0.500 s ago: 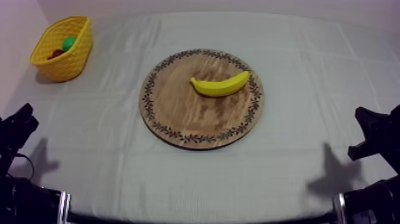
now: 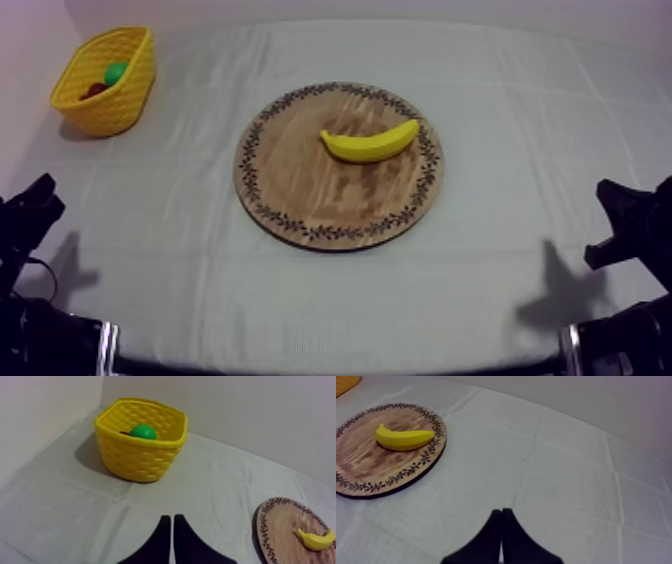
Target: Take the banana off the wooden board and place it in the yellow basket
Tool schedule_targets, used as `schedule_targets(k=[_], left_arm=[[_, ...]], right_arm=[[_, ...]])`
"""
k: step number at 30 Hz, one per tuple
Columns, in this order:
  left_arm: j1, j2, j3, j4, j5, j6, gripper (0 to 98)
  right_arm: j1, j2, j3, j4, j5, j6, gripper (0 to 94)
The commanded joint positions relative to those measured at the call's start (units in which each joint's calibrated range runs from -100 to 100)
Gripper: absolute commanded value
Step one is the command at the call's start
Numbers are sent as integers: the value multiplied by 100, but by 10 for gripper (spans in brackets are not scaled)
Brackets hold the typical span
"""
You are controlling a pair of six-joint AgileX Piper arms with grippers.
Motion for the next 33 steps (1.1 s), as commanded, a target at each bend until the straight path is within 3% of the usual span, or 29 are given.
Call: schedule_targets(k=[1,14,23,33], left_arm=[[-2,-4,3,2,4,1,1],[-2,-4,3,2,4,1,1],[-9,-4,3,2,4,384,1],[-2,4,3,2,8,287,1]], right_arm=[[0,3,-3,0,0,1,2],[0,3,-3,0,0,1,2],[0,3,-3,0,0,-2,2],[0,3,-3,0,0,-4,2]])
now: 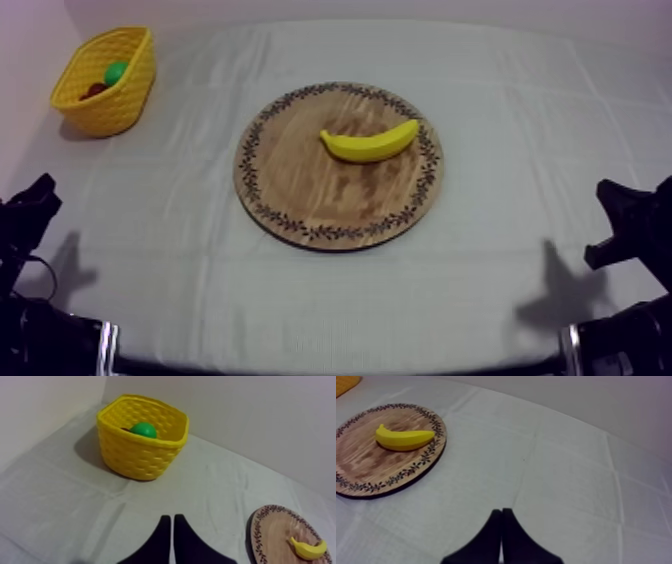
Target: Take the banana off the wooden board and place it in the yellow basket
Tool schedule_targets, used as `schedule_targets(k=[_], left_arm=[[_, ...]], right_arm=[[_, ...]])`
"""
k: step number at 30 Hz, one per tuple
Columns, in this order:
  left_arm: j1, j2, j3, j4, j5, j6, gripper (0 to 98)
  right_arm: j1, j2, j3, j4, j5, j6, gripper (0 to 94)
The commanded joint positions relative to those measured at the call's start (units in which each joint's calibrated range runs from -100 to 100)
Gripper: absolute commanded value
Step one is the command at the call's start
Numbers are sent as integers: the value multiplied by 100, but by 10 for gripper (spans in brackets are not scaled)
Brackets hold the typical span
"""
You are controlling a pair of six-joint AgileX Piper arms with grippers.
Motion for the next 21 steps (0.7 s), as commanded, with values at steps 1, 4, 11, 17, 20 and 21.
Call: schedule_targets(k=[1,4,11,17,20,21], left_arm=[[13,22,3,-1,-9,80,1],[43,145,3,2,-95,104,0],[505,1096,-669,54,-273,-4,0],[938,2645,-2351,143,165,-352,0],[1104,3443,-3375,193,714,-583,0],[1163,3696,-3708,202,904,-659,0]], right_arm=[[0,3,-3,0,0,-2,2],[0,3,-3,0,0,-2,2],[0,3,-3,0,0,-2,2],[0,3,-3,0,0,-2,2],[0,3,-3,0,0,-2,2],[0,3,-3,0,0,-2,2]])
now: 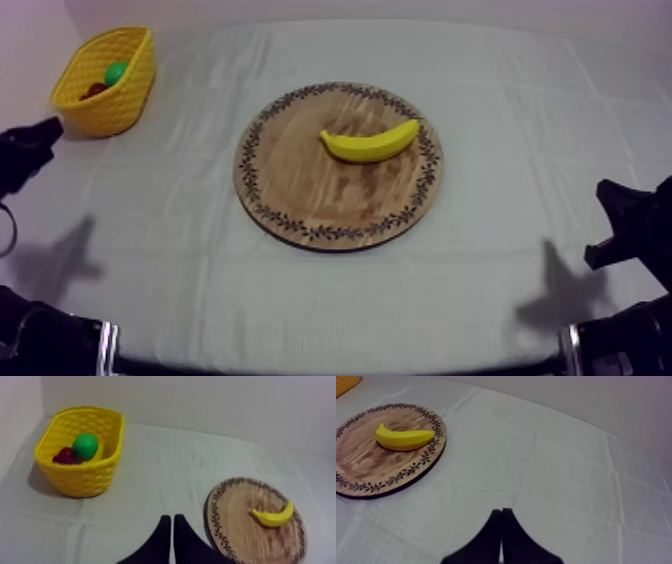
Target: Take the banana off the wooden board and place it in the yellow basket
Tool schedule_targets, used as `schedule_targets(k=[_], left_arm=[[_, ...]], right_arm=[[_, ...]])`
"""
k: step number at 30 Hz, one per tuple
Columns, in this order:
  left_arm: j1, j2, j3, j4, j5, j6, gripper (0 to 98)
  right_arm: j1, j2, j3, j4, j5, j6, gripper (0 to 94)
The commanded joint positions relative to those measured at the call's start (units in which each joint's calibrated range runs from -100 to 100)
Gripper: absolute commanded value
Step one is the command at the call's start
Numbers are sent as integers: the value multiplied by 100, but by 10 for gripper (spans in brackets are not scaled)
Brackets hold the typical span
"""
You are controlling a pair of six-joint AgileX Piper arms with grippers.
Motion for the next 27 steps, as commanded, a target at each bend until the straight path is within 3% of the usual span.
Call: schedule_targets(k=[1,17,21,27], left_arm=[[163,1102,-1459,12,535,-242,0],[1340,4741,-5977,57,3518,-1373,0],[1677,5434,-6562,56,3917,-1489,0],[2106,6152,-6797,52,4042,-1602,0]], right_arm=[[0,3,-3,0,0,-2,2],[0,3,-3,0,0,-7,2],[0,3,-3,0,0,-7,2],[0,3,-3,0,0,-7,2]])
